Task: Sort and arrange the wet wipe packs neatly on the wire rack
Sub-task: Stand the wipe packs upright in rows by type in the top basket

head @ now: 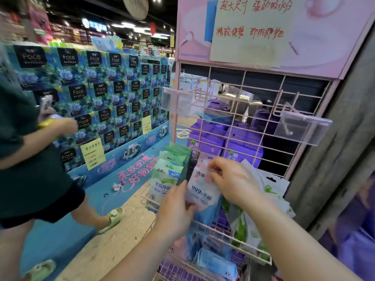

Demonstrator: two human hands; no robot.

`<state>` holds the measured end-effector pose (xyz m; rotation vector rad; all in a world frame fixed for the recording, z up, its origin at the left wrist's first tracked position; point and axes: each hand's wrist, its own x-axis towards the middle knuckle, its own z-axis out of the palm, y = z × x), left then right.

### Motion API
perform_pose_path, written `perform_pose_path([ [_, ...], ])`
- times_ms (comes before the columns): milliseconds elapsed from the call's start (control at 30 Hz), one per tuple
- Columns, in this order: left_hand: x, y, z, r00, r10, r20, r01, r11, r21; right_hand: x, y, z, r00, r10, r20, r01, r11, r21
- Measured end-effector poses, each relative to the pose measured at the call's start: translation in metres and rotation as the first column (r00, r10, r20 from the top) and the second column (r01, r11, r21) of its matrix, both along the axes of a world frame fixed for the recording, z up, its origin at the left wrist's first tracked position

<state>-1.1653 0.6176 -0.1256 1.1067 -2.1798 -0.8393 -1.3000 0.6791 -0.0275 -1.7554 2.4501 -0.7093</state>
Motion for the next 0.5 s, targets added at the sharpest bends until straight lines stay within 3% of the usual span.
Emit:
perform_pose_path([
  [67,0.000,0.007,-0.006,0.996,0.076,0.053,-0.076,0.997,-0.006,-0.002,-0.004,-0.010,1.000,-0.002,0.017,-0.001,0.990,0.139],
  [167,0.000,0.013,-0.010,0.996,0.081,-0.037,-0.083,0.995,-0.063,-0.005,-0.001,-0.008,1.000,0.007,-0.014,-0.005,0.987,0.163],
  [333,-0.001,0.014,-0.004,0.993,0.042,0.114,-0.024,0.988,-0.154,-0.049,0.032,0.007,0.980,-0.193,-0.036,0.190,0.978,-0.089],
  [433,0.001,0.010,0.007,0.969,0.049,0.241,-0.012,0.988,-0.155,-0.081,0.055,-0.011,0.935,-0.353,-0.038,0.355,0.933,0.067],
  [500,0.002,0.010,0.011,0.946,0.072,0.316,-0.007,0.979,-0.202,-0.089,0.063,-0.026,0.924,-0.381,0.007,0.376,0.914,0.155],
])
